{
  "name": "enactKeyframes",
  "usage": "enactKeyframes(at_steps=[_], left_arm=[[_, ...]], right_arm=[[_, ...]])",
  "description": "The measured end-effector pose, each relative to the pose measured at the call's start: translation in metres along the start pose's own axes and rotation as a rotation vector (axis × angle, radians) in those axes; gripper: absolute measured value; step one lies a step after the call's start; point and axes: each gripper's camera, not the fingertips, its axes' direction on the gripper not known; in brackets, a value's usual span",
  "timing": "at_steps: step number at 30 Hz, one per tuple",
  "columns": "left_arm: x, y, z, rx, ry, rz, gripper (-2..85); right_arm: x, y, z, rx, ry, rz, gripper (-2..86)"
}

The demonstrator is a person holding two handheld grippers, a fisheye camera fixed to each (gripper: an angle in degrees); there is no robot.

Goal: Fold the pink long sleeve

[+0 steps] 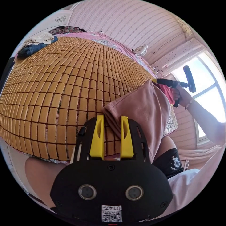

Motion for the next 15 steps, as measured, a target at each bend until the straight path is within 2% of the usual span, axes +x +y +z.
enactKeyframes(at_steps=[2,4,6,7,10,11,14,15], left_arm=[[0.007,0.001,0.002,0.003,-0.022,0.019,10.1],[0.011,0.005,0.003,0.019,-0.023,0.006,9.9],[0.013,0.006,0.003,0.021,-0.017,0.003,10.0],[0.016,0.006,0.003,0.012,-0.016,0.014,10.2],[0.02,0.007,0.002,0.001,-0.005,0.019,10.7],[0.02,0.008,0.002,-0.001,-0.002,0.015,10.6],[0.024,0.008,0.001,-0.045,0.019,0.028,7.2],[0.022,0.007,0.004,-0.098,0.091,0.019,5.5]], right_arm=[[0.008,-0.005,-0.007,0.008,0.046,-0.031,20.0],[0.021,-0.011,0.009,-0.071,0.009,-0.017,21.8],[0.035,-0.024,0.048,-0.273,-0.068,0.006,23.4],[0.039,-0.026,0.056,-0.308,-0.082,0.019,23.4],[0.061,-0.029,0.084,-0.371,-0.342,0.065,17.5],[0.075,-0.026,0.095,-0.412,-0.502,0.132,14.7],[0.096,-0.013,0.094,-0.381,-0.631,0.192,10.4],[0.1,-0.005,0.088,-0.354,-0.65,0.179,9.2]])
